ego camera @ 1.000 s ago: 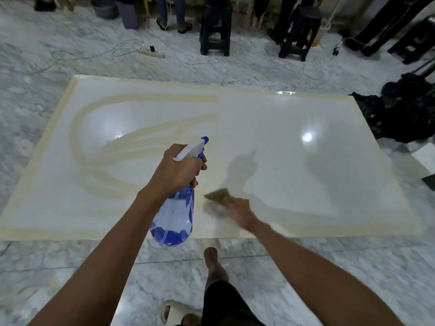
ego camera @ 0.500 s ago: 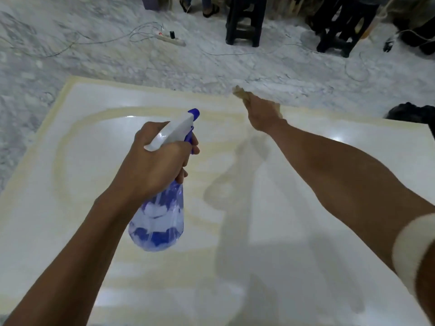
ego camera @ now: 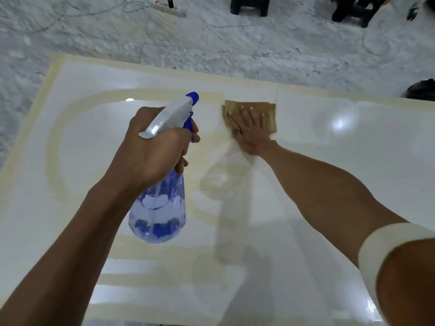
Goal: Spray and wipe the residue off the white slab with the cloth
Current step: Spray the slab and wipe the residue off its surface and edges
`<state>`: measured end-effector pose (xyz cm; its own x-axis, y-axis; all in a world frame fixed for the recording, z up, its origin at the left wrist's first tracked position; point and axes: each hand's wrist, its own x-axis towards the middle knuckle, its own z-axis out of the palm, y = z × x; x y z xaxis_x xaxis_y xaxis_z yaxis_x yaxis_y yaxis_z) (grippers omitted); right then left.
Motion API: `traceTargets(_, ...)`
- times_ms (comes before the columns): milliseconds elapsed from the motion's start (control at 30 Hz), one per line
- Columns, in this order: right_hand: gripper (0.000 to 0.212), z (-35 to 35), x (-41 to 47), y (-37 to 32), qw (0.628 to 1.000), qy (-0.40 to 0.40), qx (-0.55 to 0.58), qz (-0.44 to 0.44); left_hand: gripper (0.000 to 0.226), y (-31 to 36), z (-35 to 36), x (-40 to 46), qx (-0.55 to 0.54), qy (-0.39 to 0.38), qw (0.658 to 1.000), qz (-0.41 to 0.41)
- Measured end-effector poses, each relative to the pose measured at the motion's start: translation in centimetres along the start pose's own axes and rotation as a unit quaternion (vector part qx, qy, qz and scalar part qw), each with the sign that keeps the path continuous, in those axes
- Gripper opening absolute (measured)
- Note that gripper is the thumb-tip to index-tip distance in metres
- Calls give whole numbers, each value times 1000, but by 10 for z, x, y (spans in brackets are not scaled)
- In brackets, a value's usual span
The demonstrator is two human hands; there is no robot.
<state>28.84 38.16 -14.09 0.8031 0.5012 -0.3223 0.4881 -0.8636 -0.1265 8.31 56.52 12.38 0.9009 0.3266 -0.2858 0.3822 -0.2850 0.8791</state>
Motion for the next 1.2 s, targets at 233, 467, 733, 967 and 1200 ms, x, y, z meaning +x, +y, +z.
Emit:
traceTargets(233, 58, 71, -158, -62, 1000, 24, -6, 8, 28, -14, -17, -94, 14, -31, 999, 24)
traceTargets(467, 59, 139, -355, -149, 998, -6, 63, -28, 18, -59, -31, -215, 2, -94, 996, 11)
traceTargets(733, 32, 41, -381, -173, 843, -65, 520, 123, 32, -81, -46, -249, -15, -117, 993, 13)
traceTargets(967, 39, -76, -245, -126, 759, -22, 626, 177, 19, -43, -75, -170, -18, -68, 997, 40)
traceTargets(1200, 48, -116, -15, -90, 957, 102, 257, 89, 18, -32, -88, -34, -3, -21, 999, 46)
